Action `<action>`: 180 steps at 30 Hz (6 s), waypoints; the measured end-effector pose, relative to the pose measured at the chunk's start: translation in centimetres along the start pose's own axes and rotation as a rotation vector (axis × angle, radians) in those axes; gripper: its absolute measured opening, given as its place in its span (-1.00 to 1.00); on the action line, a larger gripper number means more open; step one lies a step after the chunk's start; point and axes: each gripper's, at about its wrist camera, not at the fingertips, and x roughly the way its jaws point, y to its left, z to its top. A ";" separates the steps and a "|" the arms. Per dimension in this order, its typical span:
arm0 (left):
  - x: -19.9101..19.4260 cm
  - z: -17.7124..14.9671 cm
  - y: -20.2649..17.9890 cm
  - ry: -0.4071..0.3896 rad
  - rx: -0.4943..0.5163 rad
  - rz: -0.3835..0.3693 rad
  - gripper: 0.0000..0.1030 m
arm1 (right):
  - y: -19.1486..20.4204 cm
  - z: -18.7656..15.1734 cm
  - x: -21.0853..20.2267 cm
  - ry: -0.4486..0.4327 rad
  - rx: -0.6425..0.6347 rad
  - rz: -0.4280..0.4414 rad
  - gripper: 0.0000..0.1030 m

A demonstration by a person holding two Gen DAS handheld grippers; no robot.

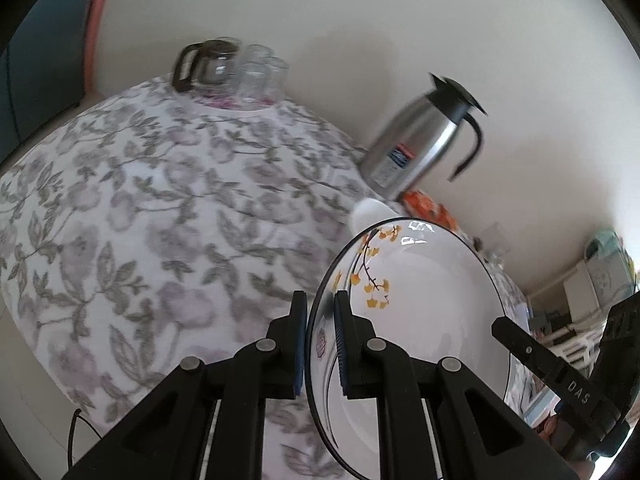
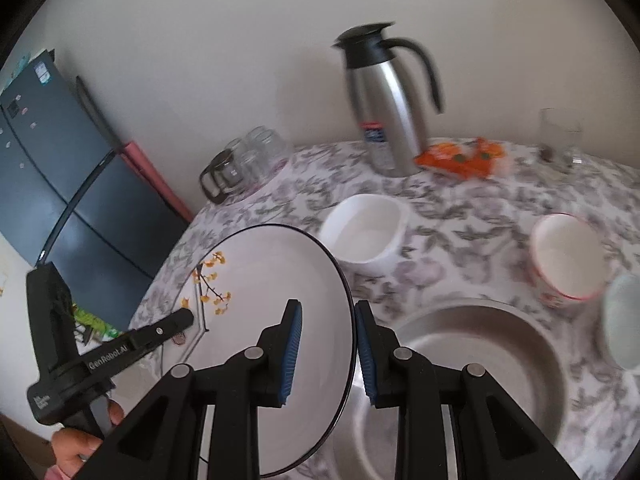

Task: Organize plates and bowls
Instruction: 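Lift the black-rimmed plate and lower it into the steel basin with both tools, then settle the plate inside the basin and open both tools, then withdraw both tools up from the basin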

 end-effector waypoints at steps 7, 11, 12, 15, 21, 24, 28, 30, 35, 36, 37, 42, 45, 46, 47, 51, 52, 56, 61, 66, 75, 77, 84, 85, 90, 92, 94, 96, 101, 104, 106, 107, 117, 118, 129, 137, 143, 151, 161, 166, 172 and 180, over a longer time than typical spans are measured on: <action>1.3 -2.1 -6.2 0.046 0.085 -0.052 -0.77 | -5.8 -1.9 -4.7 -0.065 0.101 -0.054 -0.44; 2.5 -3.6 -9.5 0.080 0.138 -0.083 -0.77 | -9.0 -3.1 -6.7 -0.100 0.154 -0.088 -0.44; 2.8 -4.0 -10.1 0.089 0.145 -0.086 -0.77 | -9.9 -3.6 -7.3 -0.108 0.171 -0.101 -0.44; 3.9 -5.1 -12.0 0.116 0.164 -0.095 -0.77 | -12.2 -4.5 -8.2 -0.125 0.221 -0.113 -0.44; 5.4 -6.6 -14.1 0.153 0.171 -0.110 -0.77 | -15.2 -6.0 -8.8 -0.141 0.297 -0.140 -0.44; 6.1 -6.9 -14.3 0.161 0.176 -0.102 -0.77 | -15.8 -6.7 -8.5 -0.137 0.310 -0.154 -0.44; 7.7 -7.2 -13.2 0.181 0.150 -0.068 -0.76 | -15.8 -7.2 -6.8 -0.105 0.304 -0.161 -0.44; 8.6 -7.5 -12.5 0.207 0.137 -0.044 -0.76 | -15.7 -7.5 -5.8 -0.080 0.298 -0.168 -0.44; 10.0 -8.1 -11.4 0.248 0.134 0.001 -0.75 | -15.6 -8.4 -3.6 -0.020 0.279 -0.201 -0.44; 10.1 -8.1 -11.3 0.248 0.132 0.002 -0.75 | -15.6 -8.5 -3.4 -0.013 0.278 -0.203 -0.44; 10.1 -8.0 -11.2 0.246 0.131 0.004 -0.75 | -15.6 -8.6 -3.1 -0.005 0.276 -0.204 -0.44; 10.6 -8.1 -10.5 0.266 0.124 0.040 -0.73 | -15.4 -9.1 -1.9 0.036 0.267 -0.204 -0.44; 11.3 -8.1 -9.8 0.295 0.097 0.041 -0.72 | -15.2 -9.2 -1.4 0.048 0.260 -0.210 -0.44; 11.6 -8.2 -9.6 0.304 0.093 0.045 -0.72 | -15.1 -9.2 -1.3 0.051 0.260 -0.210 -0.44; 11.8 -8.3 -9.5 0.311 0.093 0.048 -0.72 | -15.1 -9.2 -1.2 0.054 0.260 -0.211 -0.44; 12.2 -8.5 -9.3 0.328 0.093 0.057 -0.71 | -15.3 -9.4 -0.6 0.075 0.261 -0.219 -0.44; 12.3 -8.5 -9.3 0.329 0.094 0.056 -0.71 | -15.3 -9.4 -0.5 0.077 0.263 -0.221 -0.44; 12.8 -8.8 -9.5 0.341 0.116 0.077 -0.69 | -15.5 -9.5 -0.2 0.084 0.265 -0.227 -0.44; 13.3 -9.0 -9.4 0.354 0.116 0.074 -0.62 | -15.2 -9.4 0.0 0.082 0.245 -0.240 -0.44; 13.3 -8.9 -9.3 0.347 0.112 0.065 -0.62 | -15.2 -9.4 0.0 0.075 0.248 -0.239 -0.45; 13.6 -8.8 -9.2 0.344 0.103 0.045 -0.62 | -15.4 -9.4 -0.2 0.061 0.247 -0.251 -0.46; 13.7 -8.8 -9.3 0.343 0.102 0.042 -0.62 | -15.4 -9.3 -0.2 0.059 0.245 -0.254 -0.46; 13.8 -8.7 -9.1 0.341 0.093 0.034 -0.62 | -15.1 -9.3 0.0 0.059 0.223 -0.271 -0.46; 13.8 -8.7 -9.1 0.341 0.092 0.033 -0.62 | -15.1 -9.3 0.0 0.060 0.221 -0.273 -0.45; 13.7 -8.7 -9.1 0.340 0.089 0.034 -0.61 | -15.0 -9.3 0.0 0.062 0.215 -0.276 -0.45; 13.7 -8.7 -9.1 0.339 0.092 0.038 -0.61 | -15.0 -9.3 0.0 0.062 0.213 -0.274 -0.45; 13.7 -8.7 -9.1 0.338 0.090 0.040 -0.61 | -14.9 -9.4 0.1 0.065 0.209 -0.275 -0.45; 13.7 -8.7 -9.1 0.338 0.090 0.040 -0.61 | -14.9 -9.4 0.1 0.066 0.208 -0.275 -0.44; 13.6 -8.7 -9.3 0.342 0.101 0.054 -0.61 | -14.8 -9.4 0.1 0.070 0.201 -0.275 -0.40; 13.7 -8.7 -9.5 0.345 0.114 0.065 -0.55 | -14.9 -9.4 0.1 0.070 0.207 -0.272 -0.40; 13.6 -8.7 -9.6 0.347 0.125 0.078 -0.54 | -14.9 -9.4 0.2 0.073 0.203 -0.273 -0.40; 13.6 -8.7 -9.7 0.348 0.128 0.081 -0.52 | -15.0 -9.4 0.2 0.073 0.202 -0.273 -0.40; 13.6 -8.7 -10.4 0.335 0.187 0.113 -0.43 | -14.9 -9.4 0.4 0.081 0.208 -0.267 -0.40; 13.3 -8.7 -10.6 0.322 0.197 0.118 -0.41 | -14.9 -9.4 0.4 0.080 0.208 -0.267 -0.40; 11.2 -7.9 -12.4 0.183 0.289 0.136 -0.14 | -14.6 -9.0 -0.9 0.024 0.203 -0.289 -0.40; 10.6 -7.2 -11.5 0.147 0.226 0.168 0.22 | -13.7 -8.3 -2.5 -0.074 0.179 -0.312 0.14; 11.0 -7.2 -10.5 0.153 0.203 0.238 0.51 | -13.8 -8.4 -1.9 -0.058 0.186 -0.317 0.53; 10.4 -6.7 -9.7 0.112 0.167 0.257 0.57 | -14.0 -8.5 -1.9 -0.058 0.192 -0.351 1.00; 9.3 -6.0 -10.6 -0.009 0.160 0.199 0.93 | -15.5 -7.9 -4.0 -0.154 0.288 -0.372 1.00; 8.6 -5.6 -12.6 -0.073 0.206 0.140 0.96 | -16.4 -7.3 -4.8 -0.183 0.312 -0.360 1.00; 9.0 -4.5 -14.7 -0.070 0.214 0.058 0.96 | -18.0 -5.8 -5.2 -0.179 0.333 -0.334 1.00; 11.3 -2.9 -17.3 -0.007 0.187 0.024 0.96 | -20.2 -3.0 -5.6 -0.164 0.293 -0.302 1.00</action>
